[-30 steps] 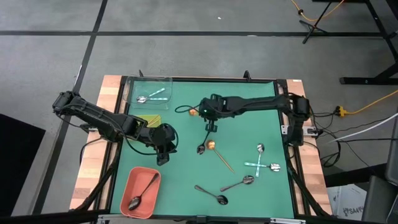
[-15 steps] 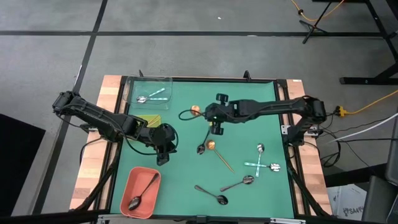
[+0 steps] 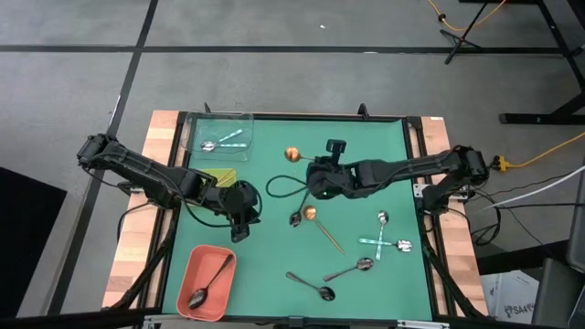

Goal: Sort silverware by color (type)
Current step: Put the gold spoon into the yellow bin

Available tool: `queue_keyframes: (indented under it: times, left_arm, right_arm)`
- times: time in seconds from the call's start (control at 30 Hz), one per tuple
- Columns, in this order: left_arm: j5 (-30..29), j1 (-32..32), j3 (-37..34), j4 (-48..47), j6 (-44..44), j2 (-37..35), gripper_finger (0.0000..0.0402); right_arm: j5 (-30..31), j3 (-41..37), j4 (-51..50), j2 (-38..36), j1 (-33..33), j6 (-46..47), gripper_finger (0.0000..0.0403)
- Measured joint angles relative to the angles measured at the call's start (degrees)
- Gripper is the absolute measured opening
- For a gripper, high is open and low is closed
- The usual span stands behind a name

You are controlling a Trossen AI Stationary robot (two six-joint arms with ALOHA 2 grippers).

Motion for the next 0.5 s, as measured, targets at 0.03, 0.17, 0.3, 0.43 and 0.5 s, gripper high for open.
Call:
queue_keyframes:
  times: [0.03, 0.17, 0.3, 0.43, 0.5]
  left_arm:
    - [0.0, 0.0, 0.0, 0.0, 0.0, 0.0, 0.0083]
    - [-0.5, 0.0, 0.0, 0.0, 0.0, 0.0, 0.0083]
    - [-2.8, 0.0, 0.0, 0.0, 0.0, 0.0, 0.0083]
    - [-4.8, 0.2, 0.0, 0.0, 0.0, 0.0, 0.0083]
    - [-4.9, 0.7, 0.0, 0.0, 0.0, 0.0, 0.0083]
  right_arm:
    - [1.1, 0.0, 0.0, 0.0, 0.5, -0.1, 0.0001]
    - [6.7, 0.0, 0.0, 0.0, 2.5, -1.8, 0.0001]
    - [10.7, 0.0, 0.2, 0.0, 4.1, -3.0, 0.0001]
    - [12.0, 0.0, 0.2, 0.0, 5.2, -3.7, 0.0001]
    - [12.0, 0.0, 0.2, 0.0, 5.8, -5.2, 0.0001]
